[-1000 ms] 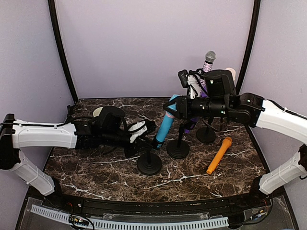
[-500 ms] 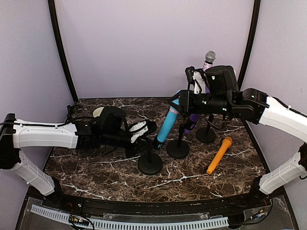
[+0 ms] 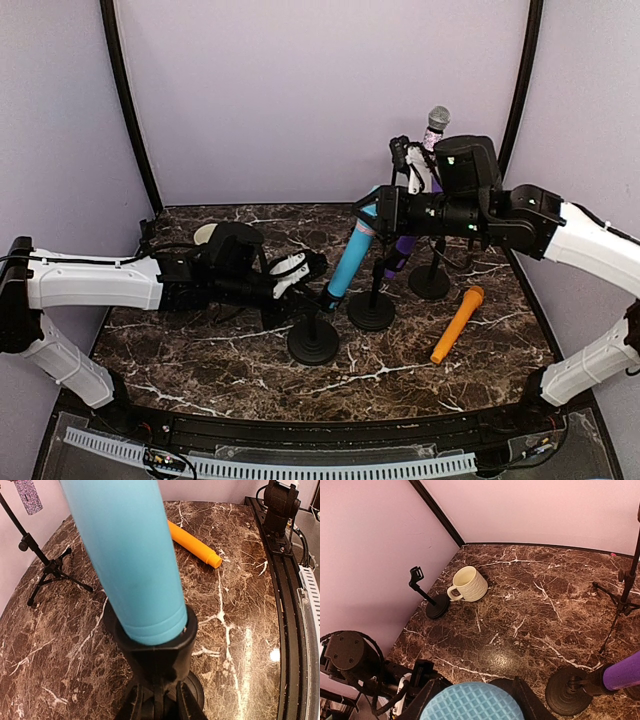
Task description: Remove the microphone from the stand
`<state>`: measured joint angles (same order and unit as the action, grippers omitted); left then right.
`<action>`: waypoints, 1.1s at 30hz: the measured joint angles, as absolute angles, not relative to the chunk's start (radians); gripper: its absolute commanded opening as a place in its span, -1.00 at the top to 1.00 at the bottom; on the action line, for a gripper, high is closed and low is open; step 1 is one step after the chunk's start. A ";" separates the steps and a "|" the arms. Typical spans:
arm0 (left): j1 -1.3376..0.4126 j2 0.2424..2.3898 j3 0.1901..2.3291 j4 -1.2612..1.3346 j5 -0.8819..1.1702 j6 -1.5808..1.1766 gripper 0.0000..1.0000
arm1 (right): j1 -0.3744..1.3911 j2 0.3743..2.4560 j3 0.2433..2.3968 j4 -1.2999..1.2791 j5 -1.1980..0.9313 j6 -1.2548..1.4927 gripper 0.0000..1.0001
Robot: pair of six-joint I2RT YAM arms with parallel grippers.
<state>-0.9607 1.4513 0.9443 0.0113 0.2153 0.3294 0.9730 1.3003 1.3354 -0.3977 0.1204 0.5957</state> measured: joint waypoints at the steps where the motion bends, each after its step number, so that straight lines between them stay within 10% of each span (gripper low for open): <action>1: -0.961 1.451 0.944 0.011 0.215 0.330 1.00 | 0.972 1.294 1.330 -0.391 0.115 0.591 0.47; 33: -0.939 1.354 0.889 -0.038 0.111 0.275 1.00 | 0.974 1.036 1.305 -0.421 0.180 0.583 0.45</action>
